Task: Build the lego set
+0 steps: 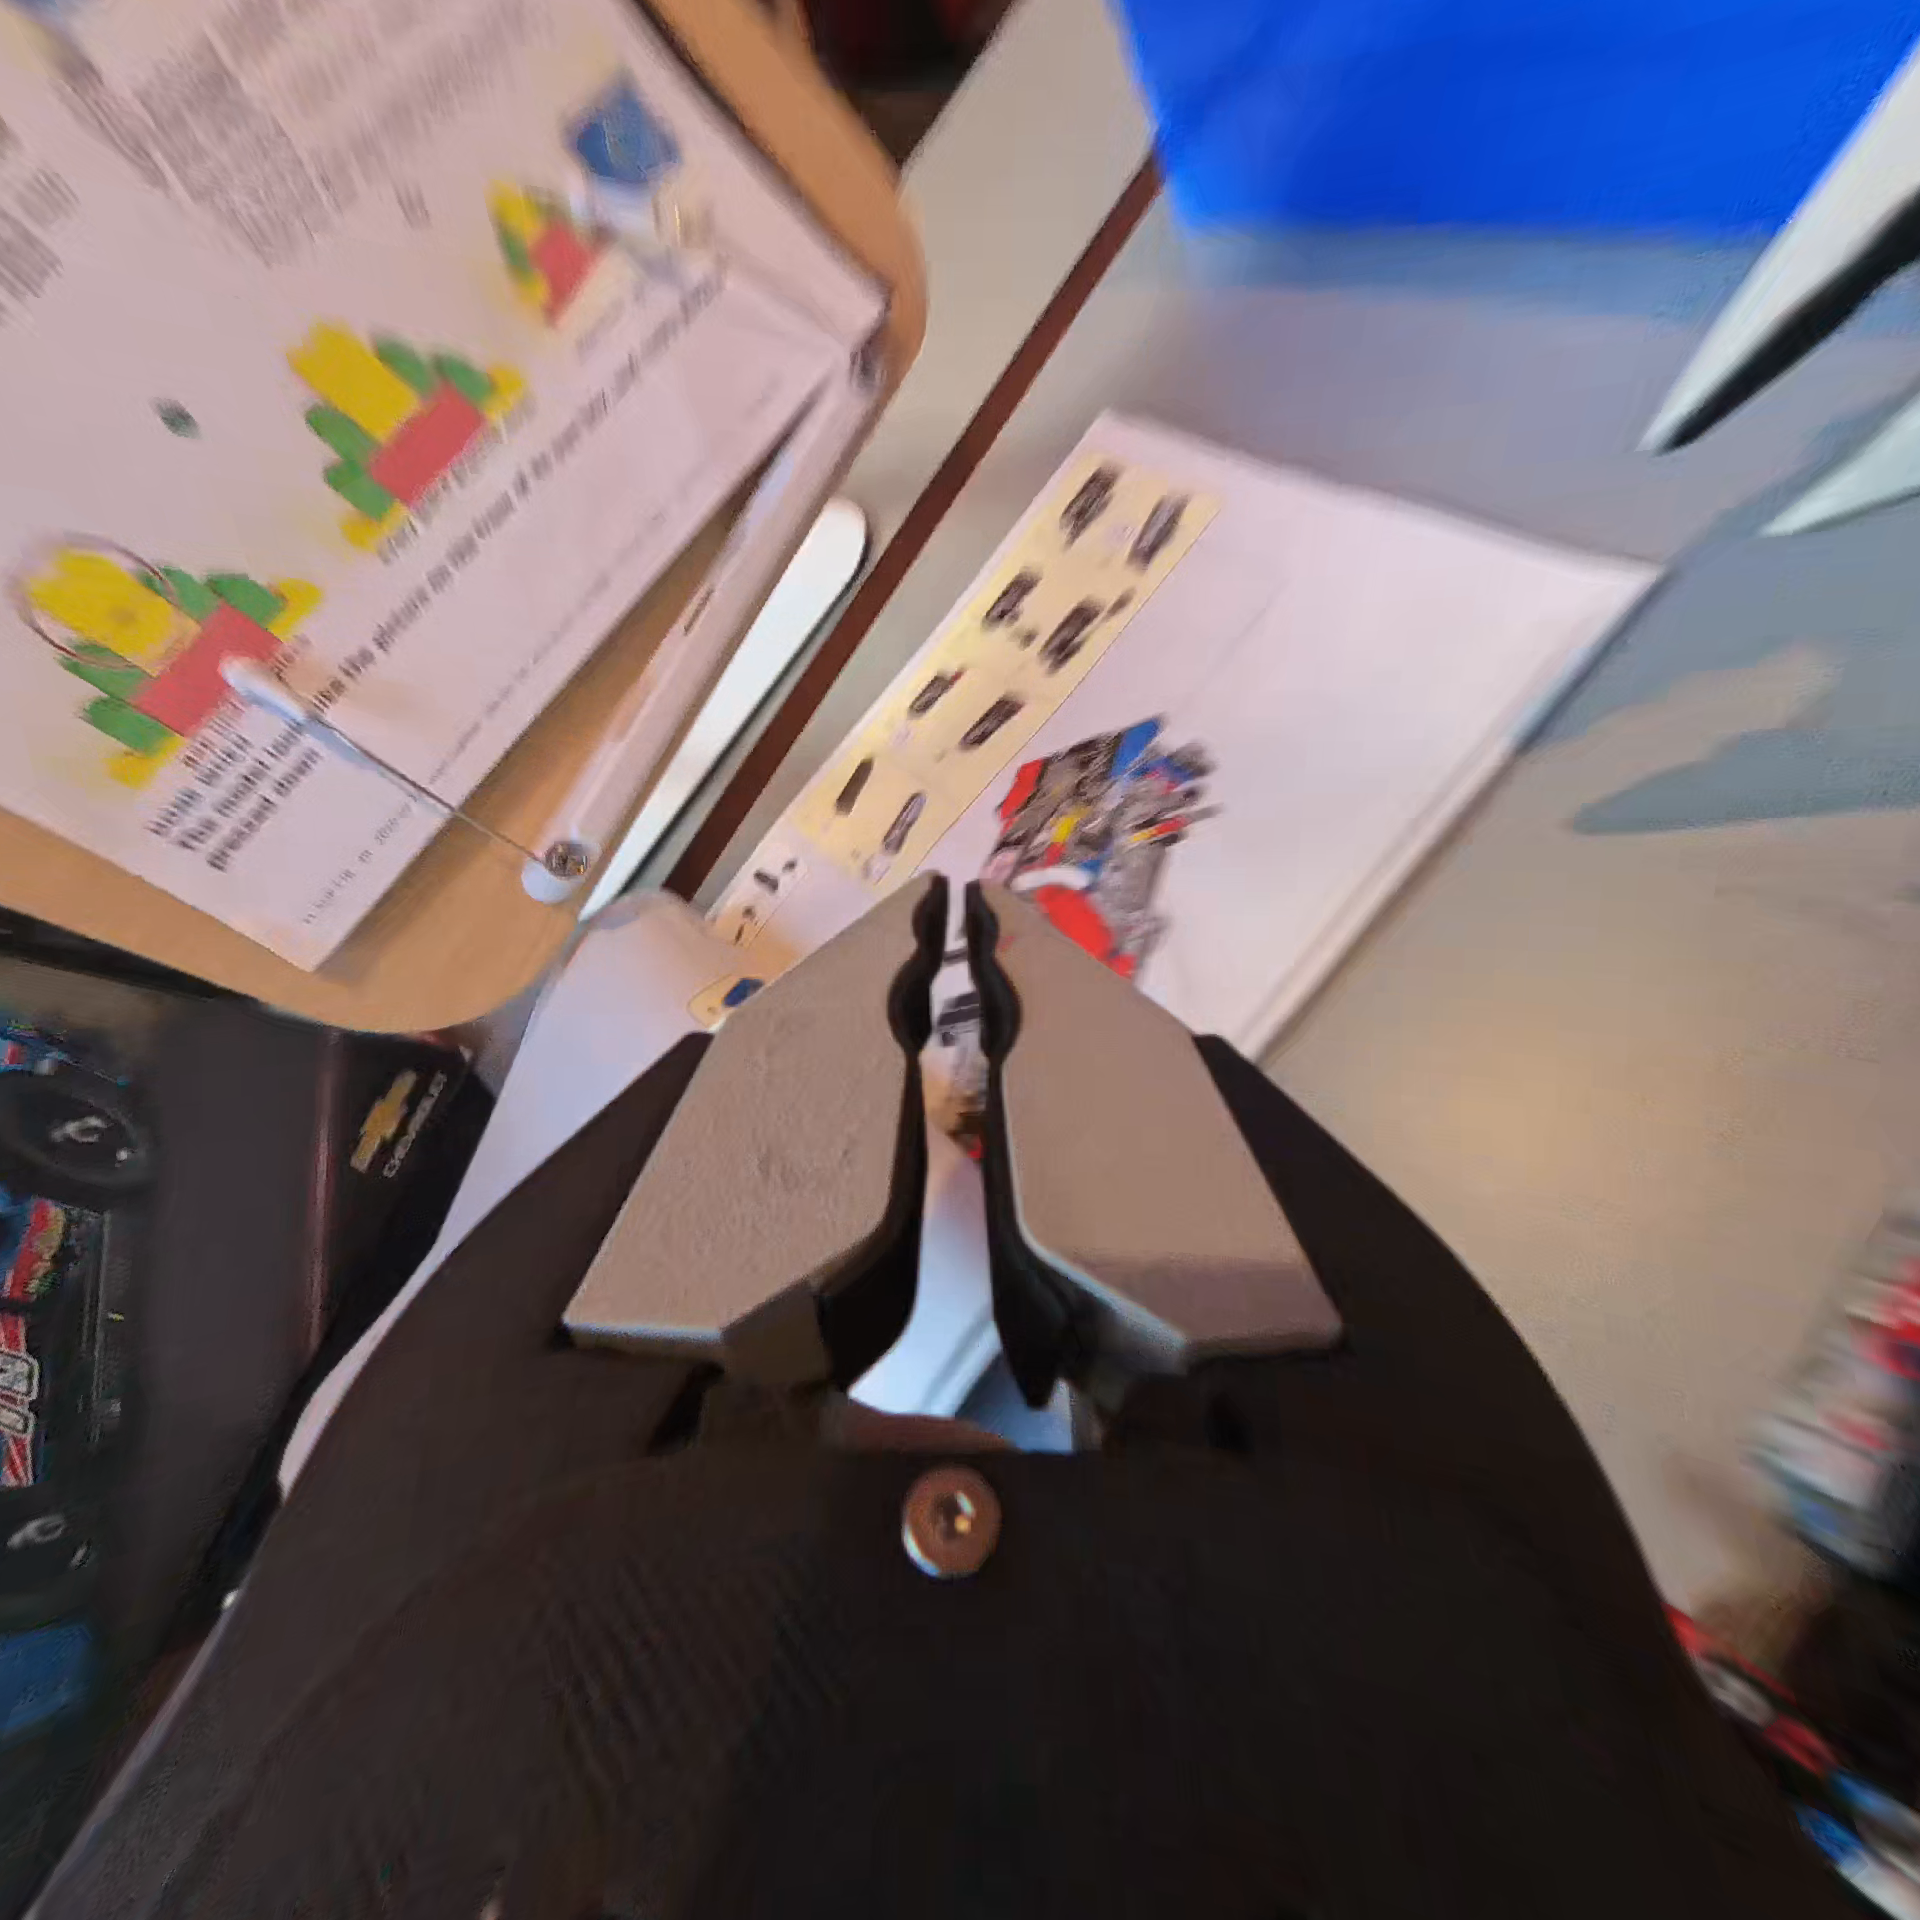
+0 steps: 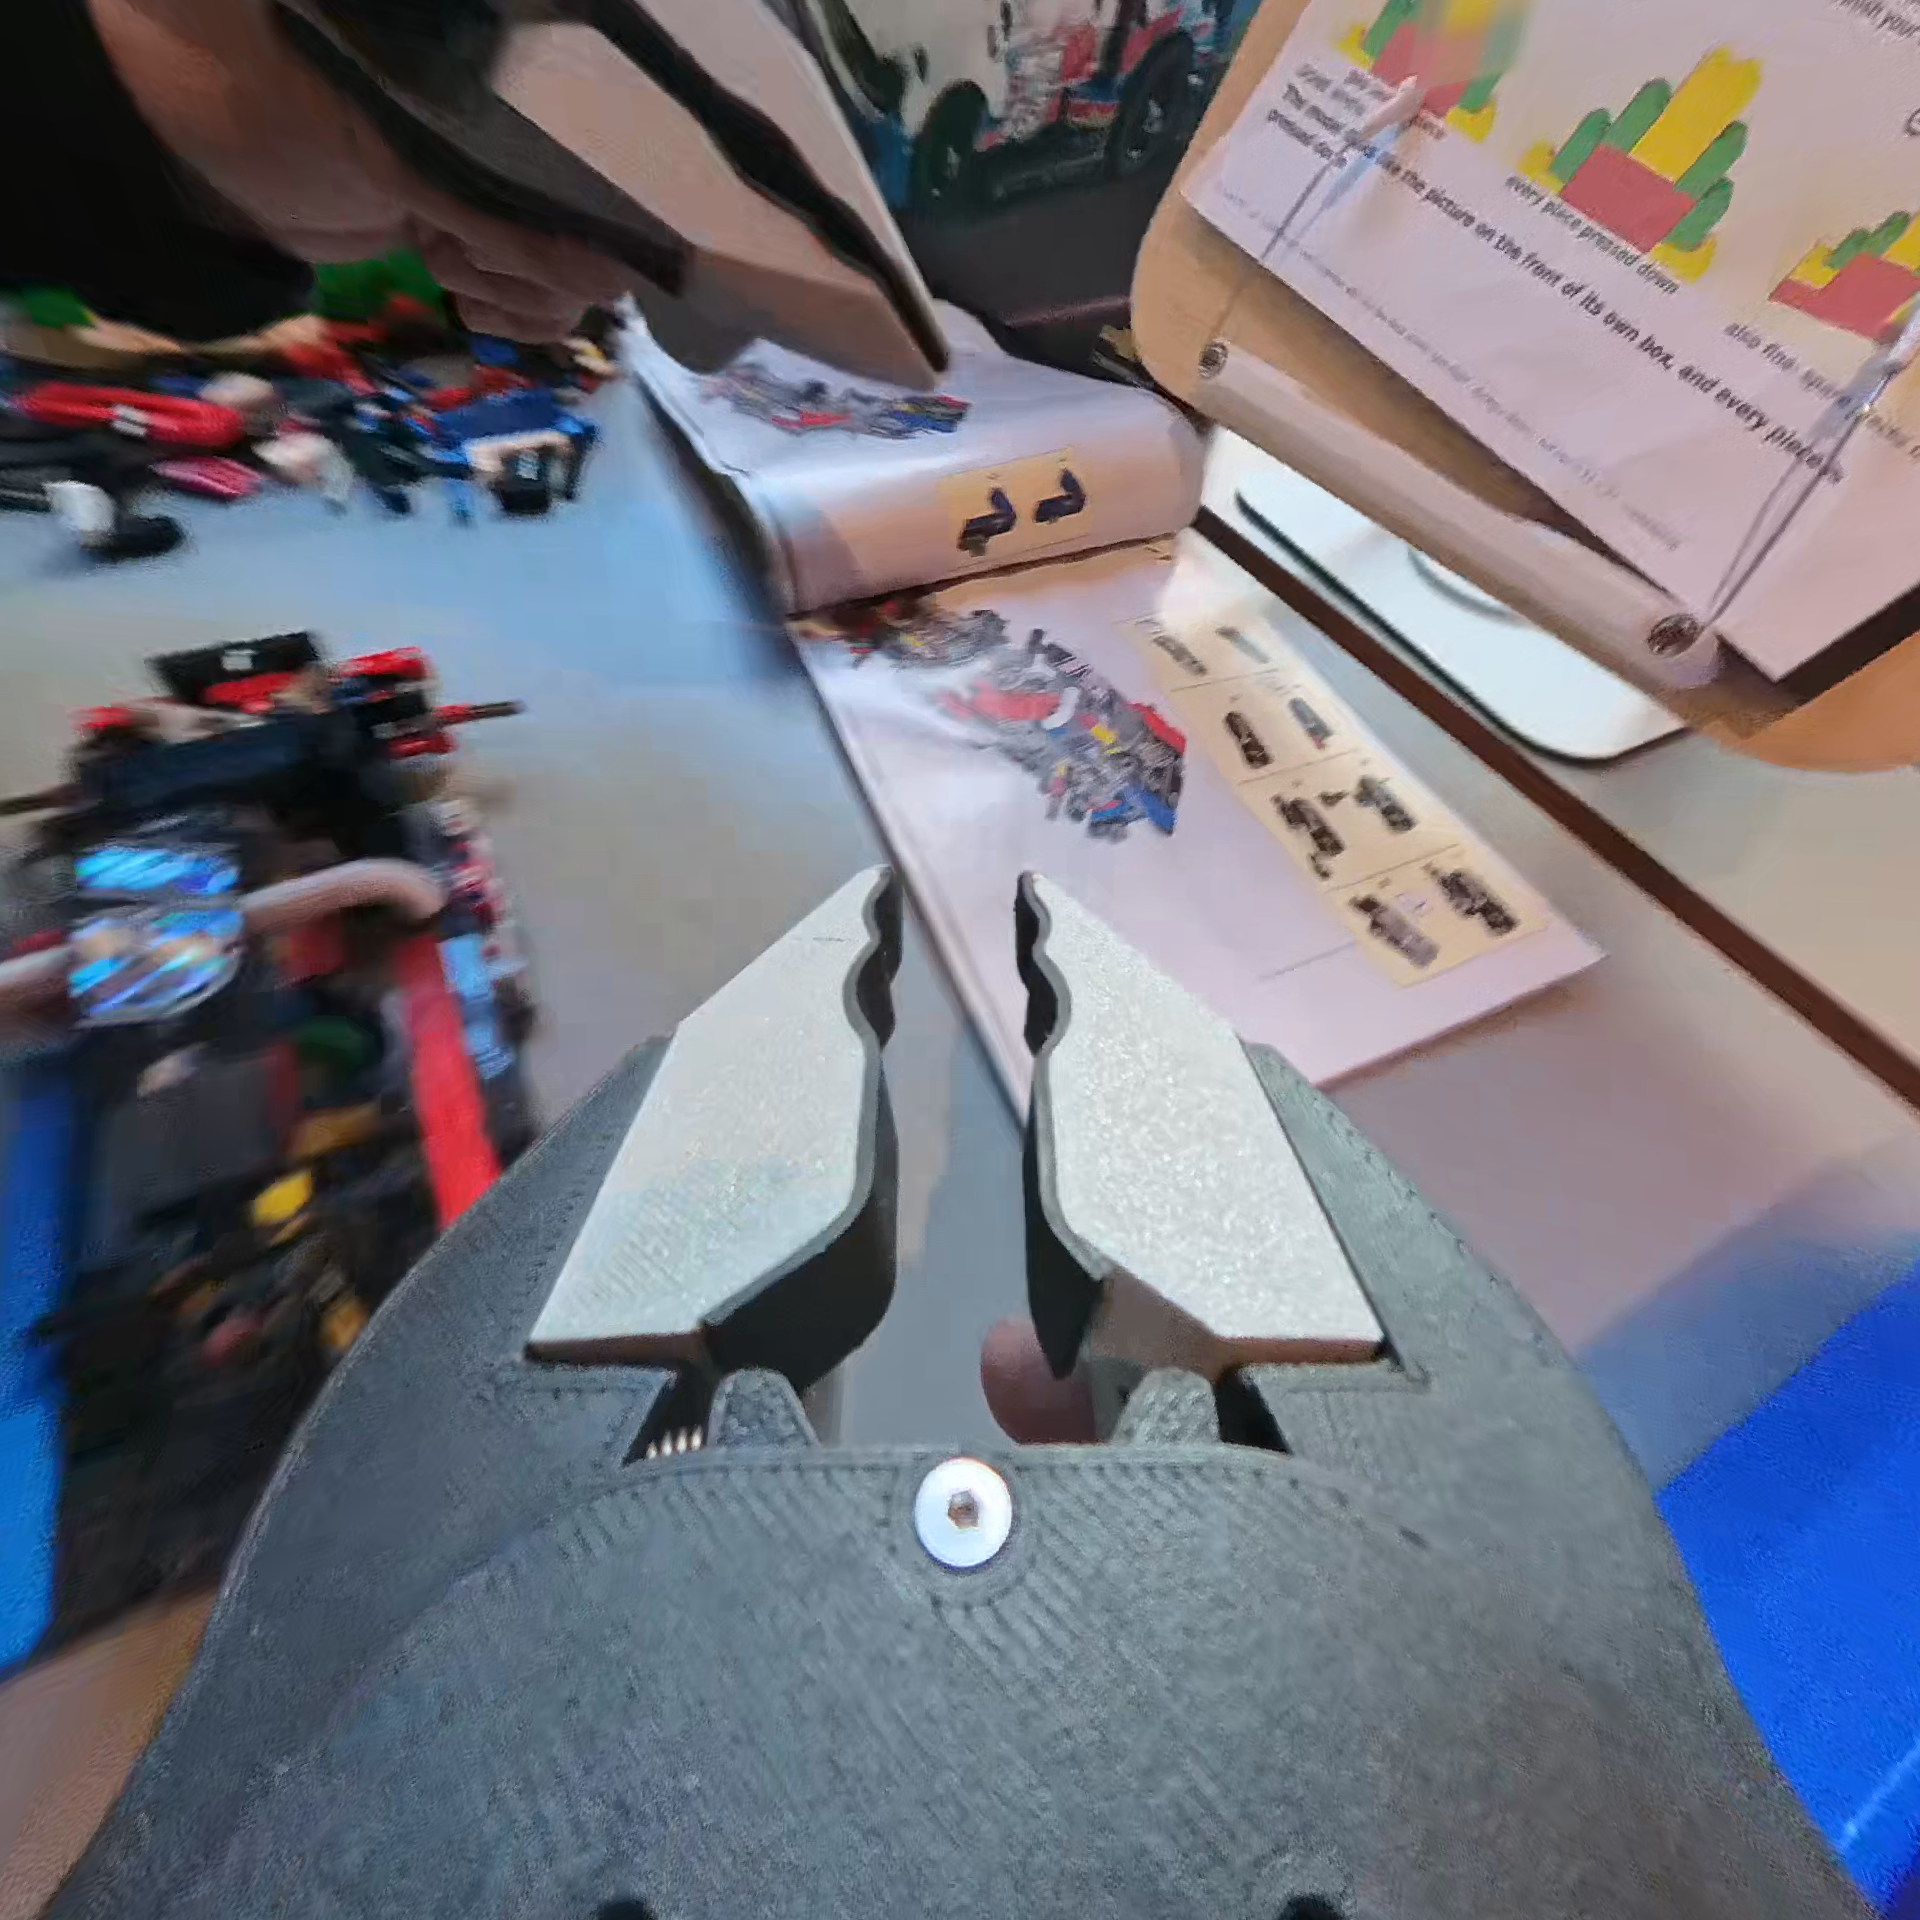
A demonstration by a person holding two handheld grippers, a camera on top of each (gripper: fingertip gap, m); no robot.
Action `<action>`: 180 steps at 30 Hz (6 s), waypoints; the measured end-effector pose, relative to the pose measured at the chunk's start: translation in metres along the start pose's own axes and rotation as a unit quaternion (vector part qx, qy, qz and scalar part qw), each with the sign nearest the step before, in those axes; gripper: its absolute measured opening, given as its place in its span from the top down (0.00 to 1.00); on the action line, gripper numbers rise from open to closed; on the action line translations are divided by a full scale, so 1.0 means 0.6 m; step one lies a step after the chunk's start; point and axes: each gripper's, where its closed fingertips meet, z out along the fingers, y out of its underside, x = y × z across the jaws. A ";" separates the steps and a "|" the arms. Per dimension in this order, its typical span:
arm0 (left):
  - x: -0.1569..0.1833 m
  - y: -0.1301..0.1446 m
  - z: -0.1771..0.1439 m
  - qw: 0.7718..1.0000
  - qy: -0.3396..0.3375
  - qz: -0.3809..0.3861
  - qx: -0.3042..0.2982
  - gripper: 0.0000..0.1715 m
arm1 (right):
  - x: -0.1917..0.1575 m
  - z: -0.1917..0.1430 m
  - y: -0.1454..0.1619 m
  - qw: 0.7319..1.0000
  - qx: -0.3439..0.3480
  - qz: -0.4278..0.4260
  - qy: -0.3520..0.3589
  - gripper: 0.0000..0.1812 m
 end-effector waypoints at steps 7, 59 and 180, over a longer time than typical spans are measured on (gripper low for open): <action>-0.073 0.140 0.107 0.987 -0.034 0.020 -0.153 1.00 | 0.045 0.145 0.024 0.986 -0.120 -0.071 0.089 0.95; -0.118 0.120 0.047 0.987 -0.034 -0.127 -0.094 0.89 | 0.060 0.145 0.085 0.978 -0.154 -0.112 0.088 1.00; -0.029 0.434 -0.258 0.918 0.201 0.082 -0.331 0.99 | 0.033 0.124 0.084 0.988 -0.139 -0.044 0.042 0.92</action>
